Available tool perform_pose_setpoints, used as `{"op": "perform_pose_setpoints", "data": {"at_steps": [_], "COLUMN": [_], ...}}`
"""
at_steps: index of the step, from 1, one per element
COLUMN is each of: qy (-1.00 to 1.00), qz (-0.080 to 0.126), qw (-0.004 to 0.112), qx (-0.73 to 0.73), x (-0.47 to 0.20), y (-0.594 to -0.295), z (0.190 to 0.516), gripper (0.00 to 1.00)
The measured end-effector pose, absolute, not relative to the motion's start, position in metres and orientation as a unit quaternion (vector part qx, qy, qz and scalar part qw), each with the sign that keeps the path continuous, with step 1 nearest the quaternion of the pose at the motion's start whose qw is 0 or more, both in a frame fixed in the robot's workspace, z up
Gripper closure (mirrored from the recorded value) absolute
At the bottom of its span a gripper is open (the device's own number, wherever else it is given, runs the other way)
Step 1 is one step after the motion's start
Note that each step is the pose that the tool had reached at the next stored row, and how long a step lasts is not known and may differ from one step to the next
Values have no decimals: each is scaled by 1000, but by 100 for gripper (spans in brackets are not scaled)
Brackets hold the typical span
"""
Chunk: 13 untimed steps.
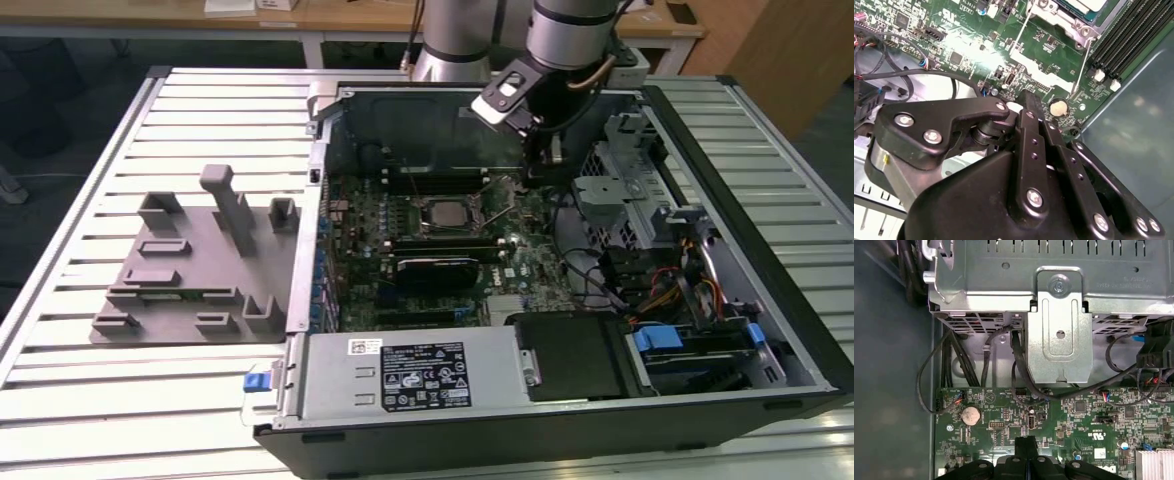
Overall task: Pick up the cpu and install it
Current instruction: 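Close the cpu cover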
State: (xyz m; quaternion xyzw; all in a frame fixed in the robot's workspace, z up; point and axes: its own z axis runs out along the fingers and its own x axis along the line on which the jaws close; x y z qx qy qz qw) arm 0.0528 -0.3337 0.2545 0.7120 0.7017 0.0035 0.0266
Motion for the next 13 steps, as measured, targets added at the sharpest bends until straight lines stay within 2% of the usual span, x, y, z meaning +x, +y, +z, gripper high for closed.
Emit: {"op": "perform_pose_setpoints", "data": {"at_steps": [13], "qy": [702], "qz": [3], "qw": [27], "qx": [712], "x": [53], "y": [-334], "z": [240], "gripper": [89]}}
